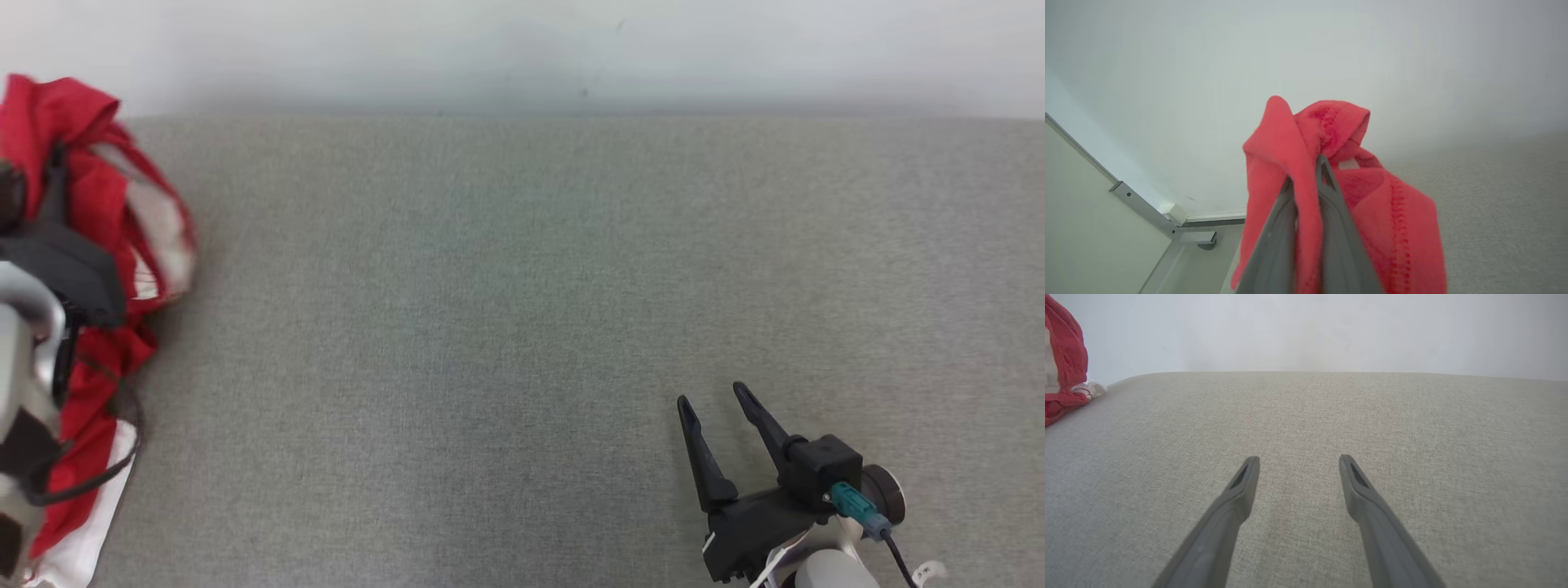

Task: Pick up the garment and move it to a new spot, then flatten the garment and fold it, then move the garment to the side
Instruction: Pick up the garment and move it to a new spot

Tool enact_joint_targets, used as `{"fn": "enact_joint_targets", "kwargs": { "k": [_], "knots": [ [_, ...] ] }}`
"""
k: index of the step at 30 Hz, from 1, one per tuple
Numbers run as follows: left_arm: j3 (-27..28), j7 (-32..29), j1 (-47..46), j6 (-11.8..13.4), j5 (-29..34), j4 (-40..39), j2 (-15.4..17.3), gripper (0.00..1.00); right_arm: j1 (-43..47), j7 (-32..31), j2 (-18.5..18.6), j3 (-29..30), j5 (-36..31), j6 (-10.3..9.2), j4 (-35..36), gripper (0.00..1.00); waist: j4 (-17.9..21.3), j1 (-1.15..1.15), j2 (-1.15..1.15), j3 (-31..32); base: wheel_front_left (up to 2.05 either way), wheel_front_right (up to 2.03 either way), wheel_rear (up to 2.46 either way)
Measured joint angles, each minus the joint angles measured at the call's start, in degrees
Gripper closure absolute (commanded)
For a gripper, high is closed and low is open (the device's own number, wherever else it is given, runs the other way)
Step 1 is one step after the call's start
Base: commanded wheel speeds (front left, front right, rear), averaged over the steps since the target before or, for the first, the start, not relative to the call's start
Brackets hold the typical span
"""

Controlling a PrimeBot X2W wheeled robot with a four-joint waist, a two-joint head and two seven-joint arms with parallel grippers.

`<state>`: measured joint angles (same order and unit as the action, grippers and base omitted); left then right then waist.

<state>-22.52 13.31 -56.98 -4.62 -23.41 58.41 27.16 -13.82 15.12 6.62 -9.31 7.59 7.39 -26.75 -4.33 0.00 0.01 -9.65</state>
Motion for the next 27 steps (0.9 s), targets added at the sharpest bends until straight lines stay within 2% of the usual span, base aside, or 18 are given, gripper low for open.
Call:
{"fn": "enact_joint_targets", "kwargs": {
  "k": [4,8,20,27],
  "knots": [
    [-1.90,0.24,0.05,-0.88,0.52,-1.67,-2.33,1.00,0.50,0.01,-0.79,0.35,0.40,0.00,-0.35,0.00,1.17,0.00,-0.01,1.74,0.00,0.00,0.00],
    [-2.88,0.62,2.21,-1.38,-0.42,-2.98,-6.25,1.00,1.52,0.00,-1.59,1.01,0.42,0.00,-0.86,0.00,3.11,0.00,-0.01,3.06,0.00,0.00,0.00],
    [-6.56,1.58,10.09,-2.44,-2.82,-7.80,-21.08,1.00,2.87,0.00,-2.46,2.99,0.34,0.00,-1.22,0.00,10.01,0.00,-0.01,4.42,0.00,0.00,0.00],
    [-8.55,1.72,15.17,-2.50,-1.30,-13.34,-23.77,1.00,2.38,0.00,-2.69,2.78,0.31,0.00,-1.05,0.00,13.28,0.00,-0.01,3.68,0.00,0.00,0.00]
  ]
}}
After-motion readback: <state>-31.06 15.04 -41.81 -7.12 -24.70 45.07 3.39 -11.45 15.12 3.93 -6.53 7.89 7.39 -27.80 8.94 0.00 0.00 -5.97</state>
